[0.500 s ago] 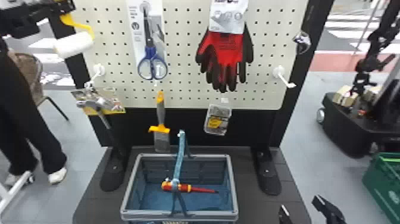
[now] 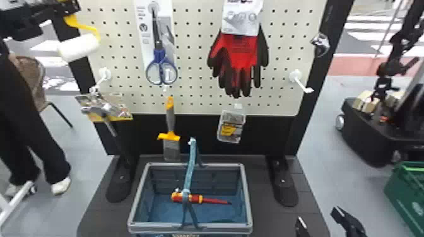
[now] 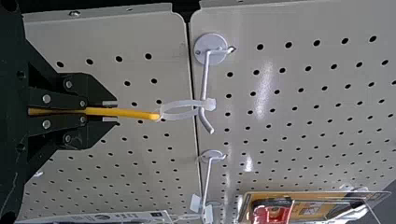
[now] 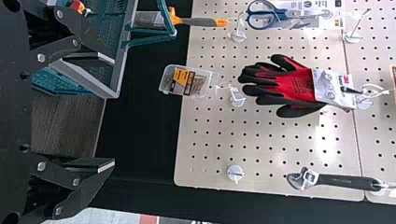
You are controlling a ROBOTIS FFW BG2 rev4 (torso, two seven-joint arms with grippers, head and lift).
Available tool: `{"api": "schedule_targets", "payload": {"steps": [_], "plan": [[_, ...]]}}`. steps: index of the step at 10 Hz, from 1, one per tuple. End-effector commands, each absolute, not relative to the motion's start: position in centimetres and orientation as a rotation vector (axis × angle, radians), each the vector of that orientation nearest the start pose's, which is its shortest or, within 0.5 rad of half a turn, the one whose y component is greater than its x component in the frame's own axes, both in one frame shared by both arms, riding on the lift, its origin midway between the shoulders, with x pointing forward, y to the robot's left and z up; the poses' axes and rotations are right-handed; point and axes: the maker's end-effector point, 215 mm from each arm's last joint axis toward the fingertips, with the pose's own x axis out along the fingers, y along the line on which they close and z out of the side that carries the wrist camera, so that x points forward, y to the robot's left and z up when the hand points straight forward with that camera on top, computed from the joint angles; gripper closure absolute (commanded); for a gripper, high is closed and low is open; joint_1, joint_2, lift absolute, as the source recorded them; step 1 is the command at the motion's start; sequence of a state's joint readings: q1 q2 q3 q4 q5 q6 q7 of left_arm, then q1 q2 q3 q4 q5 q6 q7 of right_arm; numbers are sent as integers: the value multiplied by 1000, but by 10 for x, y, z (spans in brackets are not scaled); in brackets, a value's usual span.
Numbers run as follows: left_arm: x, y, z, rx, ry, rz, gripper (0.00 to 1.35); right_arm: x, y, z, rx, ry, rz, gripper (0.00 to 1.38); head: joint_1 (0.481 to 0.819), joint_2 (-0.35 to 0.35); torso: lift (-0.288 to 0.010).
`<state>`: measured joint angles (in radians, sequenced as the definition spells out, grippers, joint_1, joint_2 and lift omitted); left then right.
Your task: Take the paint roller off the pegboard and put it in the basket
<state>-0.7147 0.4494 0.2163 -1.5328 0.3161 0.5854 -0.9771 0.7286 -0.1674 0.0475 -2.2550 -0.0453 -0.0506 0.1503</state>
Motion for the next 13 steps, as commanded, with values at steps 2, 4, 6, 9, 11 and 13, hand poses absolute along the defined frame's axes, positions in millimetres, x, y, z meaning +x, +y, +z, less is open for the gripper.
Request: {"api": "schedule_targets", "payload": {"steps": [2,4,6,9,11,13], "plan": [[645,317,17,61,-185,-718,1217,375,-168,-306,-46,6,296,498,549,0,-100],[639,321,28,75,-209,-707,1217,374,-169,-309,-43,14,296,498,549,0,-100],[629,322,38,108,-229,-687,1217,374,-169,-310,-41,18,295,498,549,0,-100],[597,310,69,167,-295,-673,1217,374,-169,-311,-43,21,295,498,549,0,-100],[565,294,80,196,-344,-675,1217,374,-169,-313,-44,25,296,498,549,0,-100],[528,291,70,189,-384,-639,1217,373,-169,-314,-44,27,296,498,549,0,-100]]}}
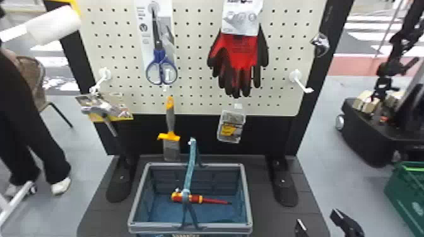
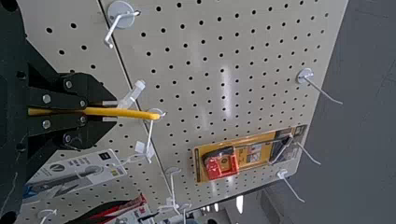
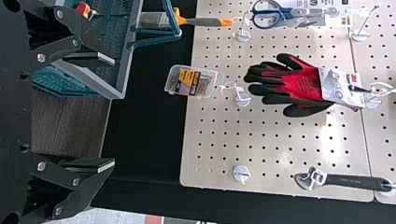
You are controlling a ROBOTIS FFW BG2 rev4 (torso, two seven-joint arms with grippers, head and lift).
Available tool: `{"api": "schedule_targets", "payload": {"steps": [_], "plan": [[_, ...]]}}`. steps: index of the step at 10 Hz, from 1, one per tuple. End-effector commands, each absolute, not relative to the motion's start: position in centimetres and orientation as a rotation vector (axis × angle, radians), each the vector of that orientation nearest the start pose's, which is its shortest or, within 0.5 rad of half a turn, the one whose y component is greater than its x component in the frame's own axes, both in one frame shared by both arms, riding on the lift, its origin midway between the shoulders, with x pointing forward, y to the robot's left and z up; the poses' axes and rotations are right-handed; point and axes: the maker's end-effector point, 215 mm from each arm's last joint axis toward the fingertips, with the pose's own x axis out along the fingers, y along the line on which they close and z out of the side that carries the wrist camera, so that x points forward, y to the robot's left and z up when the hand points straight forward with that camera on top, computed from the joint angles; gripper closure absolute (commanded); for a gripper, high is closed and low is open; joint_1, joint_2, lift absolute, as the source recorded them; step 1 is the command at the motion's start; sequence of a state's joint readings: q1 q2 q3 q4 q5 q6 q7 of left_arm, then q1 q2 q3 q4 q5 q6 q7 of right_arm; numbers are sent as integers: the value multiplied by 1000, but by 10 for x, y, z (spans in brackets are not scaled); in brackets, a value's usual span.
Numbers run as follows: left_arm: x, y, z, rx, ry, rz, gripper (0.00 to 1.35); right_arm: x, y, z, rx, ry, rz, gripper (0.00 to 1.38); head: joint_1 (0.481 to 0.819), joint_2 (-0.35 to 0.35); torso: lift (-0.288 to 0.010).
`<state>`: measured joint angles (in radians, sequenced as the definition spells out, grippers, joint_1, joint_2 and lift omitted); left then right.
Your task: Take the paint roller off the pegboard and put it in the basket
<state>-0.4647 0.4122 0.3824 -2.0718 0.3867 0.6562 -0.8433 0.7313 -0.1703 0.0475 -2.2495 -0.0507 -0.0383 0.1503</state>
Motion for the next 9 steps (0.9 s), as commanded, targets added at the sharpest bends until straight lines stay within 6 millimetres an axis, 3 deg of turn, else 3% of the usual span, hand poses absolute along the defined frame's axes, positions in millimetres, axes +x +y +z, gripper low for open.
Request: {"api": "schedule_targets", "payload": {"steps": [1,6,9], "plan": [[518,293,55,138,-389,-598,1217,373,-169,-315,-43,29,296,498,549,0,-100],[493,342,-25,-148,-418,-355,1217,372,-169,-313,-42,29,298,498,549,0,-100],[498,346,-111,-319,-343,-311,1217,369,-170,-323,-17,50,296,498,549,0,-100]]}}
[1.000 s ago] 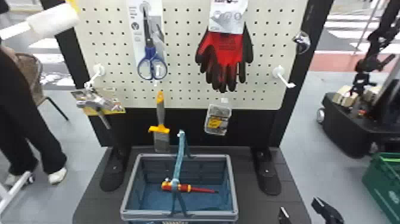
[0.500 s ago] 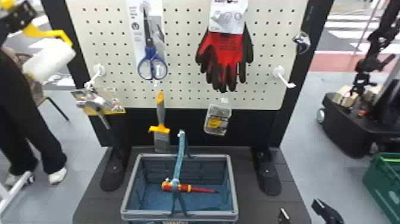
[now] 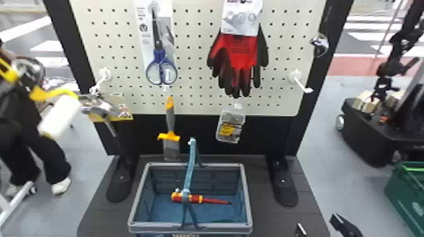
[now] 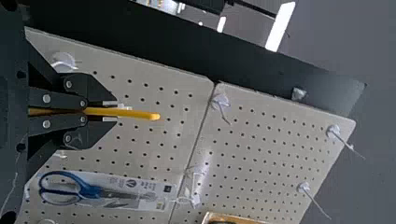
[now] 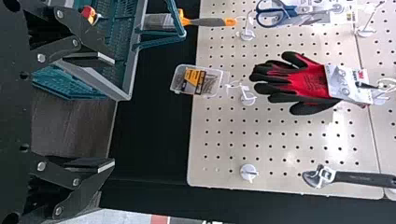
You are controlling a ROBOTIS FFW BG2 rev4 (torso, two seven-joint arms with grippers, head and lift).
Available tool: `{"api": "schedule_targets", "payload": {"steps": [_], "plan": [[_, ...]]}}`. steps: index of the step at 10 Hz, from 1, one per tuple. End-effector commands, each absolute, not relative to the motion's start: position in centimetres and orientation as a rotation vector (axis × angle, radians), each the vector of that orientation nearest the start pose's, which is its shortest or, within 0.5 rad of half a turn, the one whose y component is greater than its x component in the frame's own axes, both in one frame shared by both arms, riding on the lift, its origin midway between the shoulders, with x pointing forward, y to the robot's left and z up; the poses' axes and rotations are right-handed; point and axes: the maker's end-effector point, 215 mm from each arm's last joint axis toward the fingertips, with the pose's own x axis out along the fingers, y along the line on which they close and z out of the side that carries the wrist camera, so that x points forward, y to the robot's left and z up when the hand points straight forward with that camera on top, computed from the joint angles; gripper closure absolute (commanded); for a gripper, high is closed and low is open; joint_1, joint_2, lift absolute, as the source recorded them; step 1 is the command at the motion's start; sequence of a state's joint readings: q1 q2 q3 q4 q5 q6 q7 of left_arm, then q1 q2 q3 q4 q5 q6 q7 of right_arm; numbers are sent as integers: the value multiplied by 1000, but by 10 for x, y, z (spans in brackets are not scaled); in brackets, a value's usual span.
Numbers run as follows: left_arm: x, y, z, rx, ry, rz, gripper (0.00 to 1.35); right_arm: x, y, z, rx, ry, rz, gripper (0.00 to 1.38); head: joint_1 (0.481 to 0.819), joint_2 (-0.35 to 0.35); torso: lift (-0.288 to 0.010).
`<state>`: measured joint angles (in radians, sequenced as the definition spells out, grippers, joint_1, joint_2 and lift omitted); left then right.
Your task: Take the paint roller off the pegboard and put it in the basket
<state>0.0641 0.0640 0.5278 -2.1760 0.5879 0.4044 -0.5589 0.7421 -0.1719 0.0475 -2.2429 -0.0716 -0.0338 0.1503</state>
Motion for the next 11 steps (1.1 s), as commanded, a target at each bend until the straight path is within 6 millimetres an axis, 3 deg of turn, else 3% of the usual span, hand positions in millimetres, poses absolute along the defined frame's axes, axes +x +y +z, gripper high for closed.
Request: {"api": "schedule_targets", "payload": {"steps": [1,3,5,9,11], "plan": [[503,342,-144,-399,-315,-305,1217,369,-170,-323,-16,51,295,498,549,0,-100],[508,331,-191,-502,-256,-304,1217,369,-170,-323,-19,47,295,498,549,0,-100],[516,305,-233,-588,-185,-334,1217,369,-170,-322,-19,46,295,498,549,0,-100],[537,242,-276,-718,-84,-433,1217,369,-170,-326,-17,52,295,498,549,0,-100],[539,225,-288,-731,-50,-459,1217,369,-169,-324,-17,49,295,498,549,0,-100]]}}
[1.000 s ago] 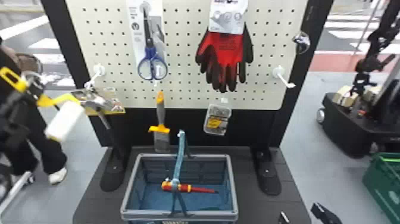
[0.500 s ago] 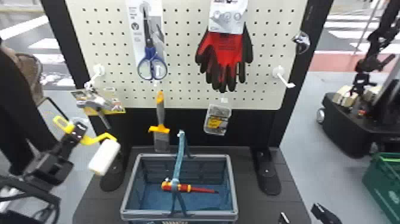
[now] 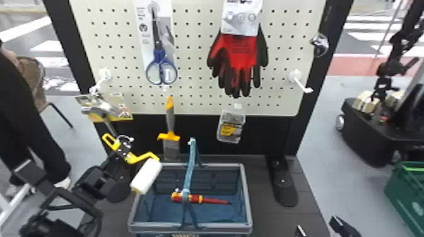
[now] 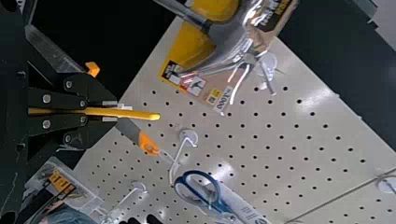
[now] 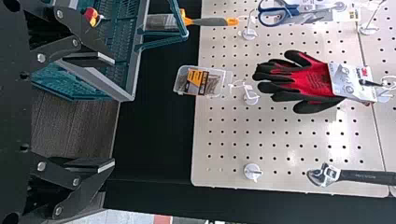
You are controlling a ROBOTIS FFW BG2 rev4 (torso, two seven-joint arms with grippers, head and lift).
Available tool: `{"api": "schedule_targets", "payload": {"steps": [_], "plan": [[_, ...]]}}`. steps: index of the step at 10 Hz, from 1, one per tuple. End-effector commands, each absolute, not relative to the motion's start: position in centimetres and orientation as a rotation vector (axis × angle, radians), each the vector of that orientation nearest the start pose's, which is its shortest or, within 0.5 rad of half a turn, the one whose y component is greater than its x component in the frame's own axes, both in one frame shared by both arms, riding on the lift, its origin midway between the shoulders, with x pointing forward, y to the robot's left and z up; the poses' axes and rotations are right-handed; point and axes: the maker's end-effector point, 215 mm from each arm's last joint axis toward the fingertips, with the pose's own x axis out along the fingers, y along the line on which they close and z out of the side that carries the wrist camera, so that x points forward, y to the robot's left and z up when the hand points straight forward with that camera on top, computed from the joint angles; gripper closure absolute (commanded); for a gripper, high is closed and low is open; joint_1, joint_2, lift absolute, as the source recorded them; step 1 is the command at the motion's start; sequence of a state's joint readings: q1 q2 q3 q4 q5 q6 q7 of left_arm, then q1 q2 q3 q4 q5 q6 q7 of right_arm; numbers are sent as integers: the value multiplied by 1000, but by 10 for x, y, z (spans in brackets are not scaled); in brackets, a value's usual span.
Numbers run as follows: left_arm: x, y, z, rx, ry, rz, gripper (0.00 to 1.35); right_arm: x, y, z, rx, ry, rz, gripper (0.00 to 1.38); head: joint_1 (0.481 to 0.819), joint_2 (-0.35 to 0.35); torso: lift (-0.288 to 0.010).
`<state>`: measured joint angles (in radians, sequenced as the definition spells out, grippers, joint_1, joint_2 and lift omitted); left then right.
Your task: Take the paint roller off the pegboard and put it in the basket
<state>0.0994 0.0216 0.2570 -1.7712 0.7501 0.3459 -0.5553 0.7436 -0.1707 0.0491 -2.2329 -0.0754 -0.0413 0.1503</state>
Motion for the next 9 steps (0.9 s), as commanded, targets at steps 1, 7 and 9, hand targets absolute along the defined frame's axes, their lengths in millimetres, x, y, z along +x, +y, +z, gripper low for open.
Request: {"api": "schedule_targets", "payload": {"steps": [1,7,9], "plan": [[541,213,-301,-737,-27,-466,1217,369,-169,-324,-15,49,295,498,549,0,-100],[551,138,-356,-787,84,-536,1217,370,-170,-324,-10,47,295,498,549,0,-100],[553,120,-366,-810,102,-557,1217,370,-170,-323,-11,45,296,498,549,0,-100]]}}
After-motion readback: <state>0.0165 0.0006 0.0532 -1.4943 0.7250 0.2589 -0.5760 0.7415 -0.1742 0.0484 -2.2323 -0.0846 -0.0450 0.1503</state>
